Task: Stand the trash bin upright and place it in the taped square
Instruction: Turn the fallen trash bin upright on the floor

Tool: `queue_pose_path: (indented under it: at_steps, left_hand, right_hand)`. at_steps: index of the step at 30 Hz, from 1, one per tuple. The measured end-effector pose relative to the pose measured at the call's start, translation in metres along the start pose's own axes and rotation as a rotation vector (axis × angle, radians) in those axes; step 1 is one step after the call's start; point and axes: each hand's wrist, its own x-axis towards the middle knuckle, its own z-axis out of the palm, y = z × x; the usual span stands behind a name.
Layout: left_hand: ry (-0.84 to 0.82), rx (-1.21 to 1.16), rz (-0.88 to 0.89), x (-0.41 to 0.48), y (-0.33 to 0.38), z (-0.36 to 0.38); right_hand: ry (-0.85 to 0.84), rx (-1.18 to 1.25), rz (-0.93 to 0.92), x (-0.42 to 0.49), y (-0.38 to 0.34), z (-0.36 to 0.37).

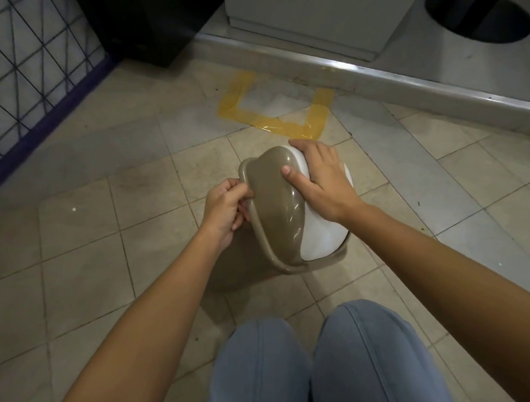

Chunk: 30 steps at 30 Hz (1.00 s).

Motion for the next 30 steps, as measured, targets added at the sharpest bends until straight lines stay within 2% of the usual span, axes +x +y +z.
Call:
queue_pose_path:
  at_steps: [6,12,16,20,25,30]
  left_hand:
    - [0.078,0.023,0.020,-0.003,0.009,-0.031]
    - [0.164,0.211,0.021,0.002,0.008,-0.042]
    - [0.281,0.317,0.088,-0.001,0.003,-0.058]
    - [0.417,0.322,0.084,-0.002,-0.002,-0.069]
    - [0.368,0.331,0.124,-0.004,-0.006,-0.069]
    - [0.338,0.282,0.144,-0.009,-0.007,-0.067]
  right_hand:
    - [-0.029,-0.041,-0.097,0.007,-0.027,0.012]
    - [-0.028,-0.077,-0.067,0.006,-0.029,0.017]
    - [-0.062,-0.119,-0.089,0.004,-0.041,0.022]
    - [-0.052,-0.157,-0.076,0.003,-0.049,0.029]
    - [-0.006,-0.110,0.092,0.002,-0.044,0.027]
    - [-0.020,-0.074,0.125,-0.005,-0.040,0.024]
